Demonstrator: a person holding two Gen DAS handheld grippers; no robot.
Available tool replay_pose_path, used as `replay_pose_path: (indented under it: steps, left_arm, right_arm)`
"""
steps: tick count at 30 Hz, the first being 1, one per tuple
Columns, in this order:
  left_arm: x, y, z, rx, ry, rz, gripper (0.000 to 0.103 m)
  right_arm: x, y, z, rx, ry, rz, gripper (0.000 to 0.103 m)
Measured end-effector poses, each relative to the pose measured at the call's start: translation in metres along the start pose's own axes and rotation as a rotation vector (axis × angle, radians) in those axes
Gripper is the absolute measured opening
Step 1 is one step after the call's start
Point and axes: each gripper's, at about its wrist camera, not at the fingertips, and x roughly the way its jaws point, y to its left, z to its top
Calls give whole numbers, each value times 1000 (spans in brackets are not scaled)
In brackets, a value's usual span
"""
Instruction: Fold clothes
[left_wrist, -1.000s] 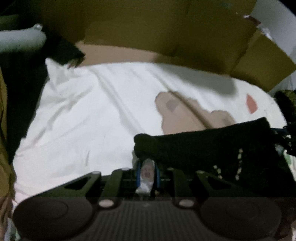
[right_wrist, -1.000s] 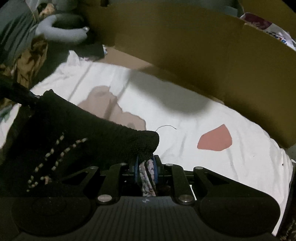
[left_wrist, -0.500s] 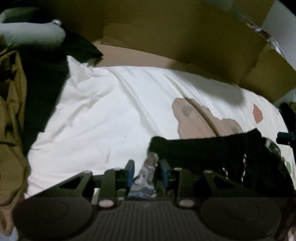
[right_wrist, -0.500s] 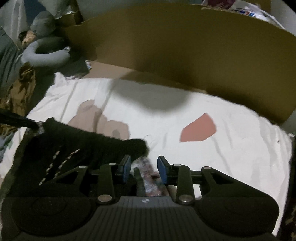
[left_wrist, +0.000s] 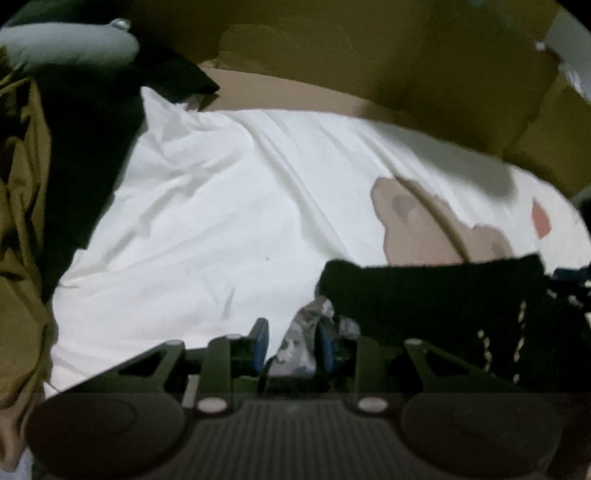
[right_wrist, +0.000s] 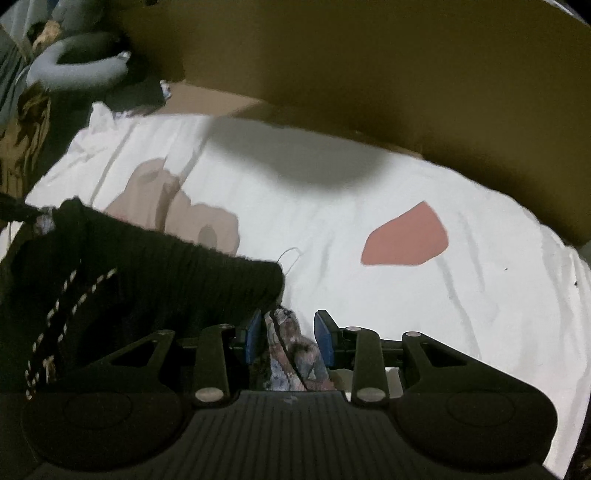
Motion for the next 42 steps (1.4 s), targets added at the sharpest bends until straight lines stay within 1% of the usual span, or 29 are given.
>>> replay_pose_path:
  steps: [5,8,10,14,17,20,21,23,25,26,27,28,29,30,32,35,37,39,42]
  left_arm:
    - [12,0,-6,-6,29,-4,30]
    - [15,-3,-7,4,32,-4,30]
    - [17,-3,-7,5,37,-5,30]
    - [20,-5,-8,11,40,-27,30]
    - [20,-6,-9,20,44,-62,30]
    - [20,-11,-10,38,44,-71,30]
    - [21,-12,-10,42,43,-72,30]
    - [21,-15,-10,53,44,-84,30]
    - [21,-20,-11,73,54,-114,30]
    - [21,-23,-11,89,55,-117,28]
    - [21,-27,-12,107,53,-104,26]
    - [21,-30,-13,119,50,-87,23]
    - [21,-32,-13,124,47,-77,18]
    - [20,-33,-13,122,40,-73,10]
    - [16,-35,-13,123,18,-60,7]
    - [6,-36,-11,144,-40,-20,4]
    - [-1,-35,-7,151,-75,7,4]
    - [-6,-37,-4,185,-101,51,3]
    - [-11,-44,2,231,-137,97,3]
  right_arm:
    - [7,2,-8,5,21,8,39]
    - [9,5,-6,-17,22,13,39]
    - [12,7,-4,-30,26,32,40]
    - [19,10,2,-49,35,50,43]
    - [21,9,4,-52,40,64,44]
    - [22,9,6,-57,29,71,44]
    - [22,10,5,-65,24,73,42]
    - [21,15,4,-90,15,78,32]
    - [20,19,4,-126,11,82,26]
    - [19,20,4,-142,12,84,24]
    - [18,20,4,-150,12,88,21]
    - [16,19,4,-150,11,90,20]
    - [15,19,4,-151,5,84,18]
    - [12,19,4,-153,-4,76,17]
    - [5,19,4,-166,-29,48,15]
    - [-6,20,5,-200,-71,-4,14]
    - [-12,22,6,-256,-96,-48,14]
    - [-16,26,5,-319,-113,-86,14]
    - [-19,29,6,-362,-132,-113,13]
